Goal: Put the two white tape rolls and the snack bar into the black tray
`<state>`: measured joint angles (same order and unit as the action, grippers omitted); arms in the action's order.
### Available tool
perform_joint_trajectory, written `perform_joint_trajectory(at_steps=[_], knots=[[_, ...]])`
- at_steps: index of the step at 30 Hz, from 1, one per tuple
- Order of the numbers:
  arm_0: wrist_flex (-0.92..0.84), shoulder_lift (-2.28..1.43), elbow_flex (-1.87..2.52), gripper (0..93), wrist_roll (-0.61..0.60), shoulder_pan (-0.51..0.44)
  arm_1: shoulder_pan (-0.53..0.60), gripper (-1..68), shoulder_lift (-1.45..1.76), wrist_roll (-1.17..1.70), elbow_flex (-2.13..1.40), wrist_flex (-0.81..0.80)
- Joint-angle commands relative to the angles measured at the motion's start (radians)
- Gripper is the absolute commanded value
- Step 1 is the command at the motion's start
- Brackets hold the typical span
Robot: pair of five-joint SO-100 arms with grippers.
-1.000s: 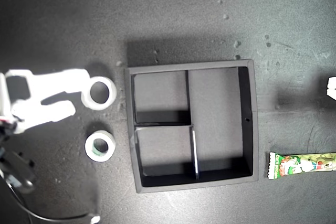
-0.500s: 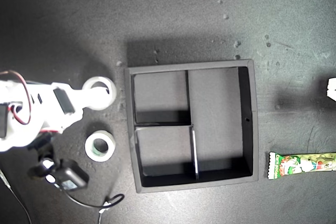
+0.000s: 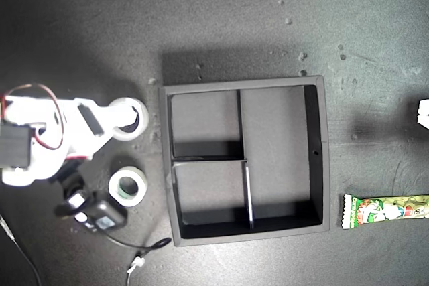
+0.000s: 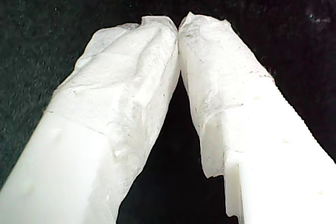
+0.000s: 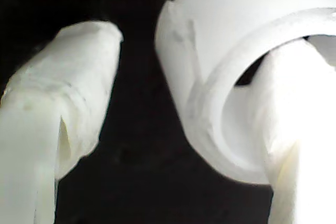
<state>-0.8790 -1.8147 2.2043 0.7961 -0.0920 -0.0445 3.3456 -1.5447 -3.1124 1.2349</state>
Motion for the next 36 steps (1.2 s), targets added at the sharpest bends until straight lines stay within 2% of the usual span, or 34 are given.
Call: perform_joint_trajectory(at_steps=[1,5,9,11,13,15,19,22,24,28,32,34,36], knots=[[-0.034,0.021,-0.083,9.8,0.014,0.043,0.017,-0.4,0.005,-0.101,-0.012,-0.035],[-0.143,0.002,-0.178,3.9,0.018,0.071,0.005,-0.5,0.005,-0.370,-0.012,-0.040],[-0.327,-0.018,-0.385,2.9,-0.029,0.086,-0.046,-0.6,0.005,-0.440,-0.012,-0.061],[-0.428,0.008,-0.543,2.7,-0.060,0.081,-0.092,-0.6,0.005,-0.299,-0.012,-0.137],[-0.526,0.064,-0.742,2.6,-0.084,0.057,-0.144,-0.6,0.005,-0.051,-0.011,-0.238],[-0.614,0.155,-0.956,2.4,-0.100,0.021,-0.149,-0.6,0.005,0.255,0.006,-0.336],[-0.744,0.367,-1.319,2.3,-0.104,-0.052,-0.091,-0.4,0.005,0.612,0.097,-0.405],[-0.833,0.545,-1.560,2.5,-0.097,-0.097,-0.029,-0.3,0.005,0.805,0.216,-0.393],[-0.945,0.701,-1.792,2.5,-0.089,-0.107,0.011,-0.2,-0.006,0.904,0.308,-0.371],[-0.953,0.788,-1.832,2.5,-0.077,-0.081,0.138,0.0,-0.012,1.043,0.431,-0.379],[-0.953,0.879,-1.879,2.6,-0.091,-0.052,0.264,2.9,-0.086,1.055,0.443,-0.471],[-0.953,0.922,-1.905,2.7,-0.095,-0.037,0.279,-0.1,-0.124,0.973,0.405,-0.526],[-0.953,0.953,-1.916,2.7,-0.097,-0.023,0.267,-0.3,-0.129,0.805,0.341,-0.531]])
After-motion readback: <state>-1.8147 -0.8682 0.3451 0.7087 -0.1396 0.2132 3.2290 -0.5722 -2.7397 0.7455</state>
